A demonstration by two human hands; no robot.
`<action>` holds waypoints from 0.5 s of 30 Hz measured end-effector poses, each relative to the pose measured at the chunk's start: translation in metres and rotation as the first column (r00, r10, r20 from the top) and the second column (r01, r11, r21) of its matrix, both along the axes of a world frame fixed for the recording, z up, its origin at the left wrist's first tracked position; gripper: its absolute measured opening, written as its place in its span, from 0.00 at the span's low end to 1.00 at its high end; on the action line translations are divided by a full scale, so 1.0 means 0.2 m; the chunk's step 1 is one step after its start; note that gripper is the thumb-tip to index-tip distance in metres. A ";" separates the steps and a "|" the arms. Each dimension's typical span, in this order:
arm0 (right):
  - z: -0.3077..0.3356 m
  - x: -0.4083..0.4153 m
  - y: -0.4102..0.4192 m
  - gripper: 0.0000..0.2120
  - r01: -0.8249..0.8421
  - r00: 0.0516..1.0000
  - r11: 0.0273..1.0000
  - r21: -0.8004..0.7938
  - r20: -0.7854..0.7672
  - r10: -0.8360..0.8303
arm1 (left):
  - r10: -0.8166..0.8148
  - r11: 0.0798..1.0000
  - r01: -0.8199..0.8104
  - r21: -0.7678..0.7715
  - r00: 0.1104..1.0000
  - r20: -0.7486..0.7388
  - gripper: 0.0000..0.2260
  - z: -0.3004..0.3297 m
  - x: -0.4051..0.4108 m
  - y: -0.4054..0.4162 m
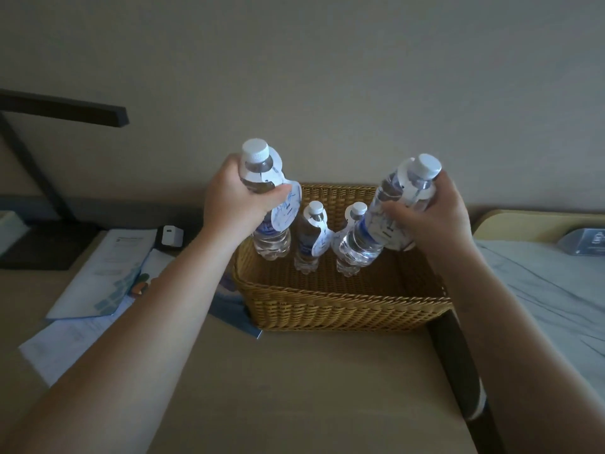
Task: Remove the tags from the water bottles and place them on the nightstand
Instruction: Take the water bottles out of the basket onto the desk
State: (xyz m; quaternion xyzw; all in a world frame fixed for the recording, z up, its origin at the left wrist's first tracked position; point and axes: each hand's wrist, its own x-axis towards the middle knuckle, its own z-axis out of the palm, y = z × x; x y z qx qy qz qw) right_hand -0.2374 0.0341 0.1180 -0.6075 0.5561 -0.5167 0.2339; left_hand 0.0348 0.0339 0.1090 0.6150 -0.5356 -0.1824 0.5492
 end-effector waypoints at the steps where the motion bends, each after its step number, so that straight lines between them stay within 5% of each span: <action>1: 0.04 0.04 0.04 0.26 -0.055 0.999 0.998 -0.005 0.003 0.055 | 0.006 1.000 -0.007 -0.014 1.000 -0.015 0.26 0.04 0.03 0.05; 8: 0.11 0.37 0.28 0.25 -0.360 0.931 0.931 0.054 -0.037 0.362 | 0.142 0.990 -0.142 -0.011 0.990 -0.025 0.26 0.09 0.30 0.46; 15: -0.26 0.72 0.42 0.27 -0.469 0.869 0.863 0.188 -0.078 0.489 | 0.244 0.956 -0.262 0.129 0.959 0.144 0.24 -0.29 0.50 0.73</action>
